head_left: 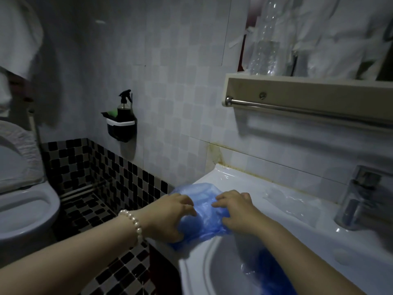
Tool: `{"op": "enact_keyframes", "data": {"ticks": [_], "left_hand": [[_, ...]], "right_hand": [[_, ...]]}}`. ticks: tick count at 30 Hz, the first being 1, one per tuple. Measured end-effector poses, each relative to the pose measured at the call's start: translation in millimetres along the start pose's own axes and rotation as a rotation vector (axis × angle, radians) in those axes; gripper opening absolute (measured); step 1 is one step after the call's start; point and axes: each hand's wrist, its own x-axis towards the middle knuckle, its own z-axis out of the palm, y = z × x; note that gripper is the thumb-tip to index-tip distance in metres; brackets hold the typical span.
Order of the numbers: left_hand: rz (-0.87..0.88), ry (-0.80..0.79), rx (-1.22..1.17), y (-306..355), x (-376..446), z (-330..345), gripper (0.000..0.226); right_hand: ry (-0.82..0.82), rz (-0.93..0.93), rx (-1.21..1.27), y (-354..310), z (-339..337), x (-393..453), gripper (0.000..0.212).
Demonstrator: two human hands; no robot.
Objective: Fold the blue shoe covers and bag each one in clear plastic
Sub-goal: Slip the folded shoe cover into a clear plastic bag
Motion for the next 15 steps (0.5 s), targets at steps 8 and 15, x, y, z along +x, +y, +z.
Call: {"op": "enact_keyframes", "data": {"ticks": [8,15], "left_hand": [[-0.341,0.334,-0.219,12.3,12.8,-22.5,0.034],[-0.228,0.178,0.09,13.1,40.0,40.8,0.044]], "right_hand": [[0.575,0.315,0.711,-18.3,-35.5,20.2,0.029],[0.141,0.315,0.261,-51.3,34.5,49.6,0.042]]}}
